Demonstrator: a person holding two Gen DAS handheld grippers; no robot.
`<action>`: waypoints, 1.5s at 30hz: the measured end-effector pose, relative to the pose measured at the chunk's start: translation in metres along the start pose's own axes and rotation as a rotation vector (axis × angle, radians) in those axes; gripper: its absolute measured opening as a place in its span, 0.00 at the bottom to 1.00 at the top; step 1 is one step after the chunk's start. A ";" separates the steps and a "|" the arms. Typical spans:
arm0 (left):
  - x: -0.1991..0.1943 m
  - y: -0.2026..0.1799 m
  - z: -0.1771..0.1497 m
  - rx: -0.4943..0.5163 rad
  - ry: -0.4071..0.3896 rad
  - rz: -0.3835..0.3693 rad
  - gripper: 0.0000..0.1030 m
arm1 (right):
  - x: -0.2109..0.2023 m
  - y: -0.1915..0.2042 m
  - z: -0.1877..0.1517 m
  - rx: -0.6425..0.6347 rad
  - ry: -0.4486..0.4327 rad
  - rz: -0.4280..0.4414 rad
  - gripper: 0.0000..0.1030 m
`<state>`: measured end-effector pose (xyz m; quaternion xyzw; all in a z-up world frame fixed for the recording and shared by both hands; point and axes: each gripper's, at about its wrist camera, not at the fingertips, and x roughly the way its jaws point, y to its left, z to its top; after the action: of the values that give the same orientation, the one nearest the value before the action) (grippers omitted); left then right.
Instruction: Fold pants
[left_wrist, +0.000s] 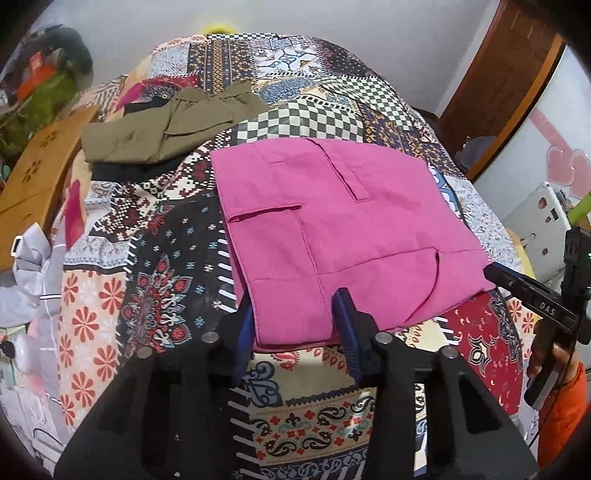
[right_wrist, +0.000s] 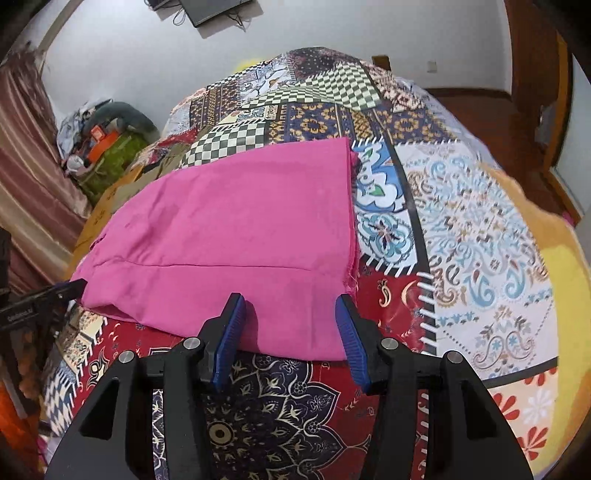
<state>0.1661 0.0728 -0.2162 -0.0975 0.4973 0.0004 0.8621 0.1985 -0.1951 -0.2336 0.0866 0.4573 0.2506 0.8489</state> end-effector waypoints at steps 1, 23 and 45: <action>0.000 0.001 0.001 0.008 0.002 0.001 0.39 | 0.000 -0.001 -0.001 -0.002 0.005 0.006 0.45; -0.029 -0.018 0.035 0.106 -0.094 0.040 0.65 | -0.016 0.058 0.033 -0.166 -0.051 0.063 0.46; 0.020 -0.019 0.016 0.176 0.005 0.054 0.85 | 0.031 0.074 0.019 -0.249 0.064 0.077 0.52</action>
<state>0.1914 0.0554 -0.2224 -0.0078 0.5001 -0.0204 0.8657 0.2022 -0.1142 -0.2178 -0.0099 0.4460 0.3403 0.8277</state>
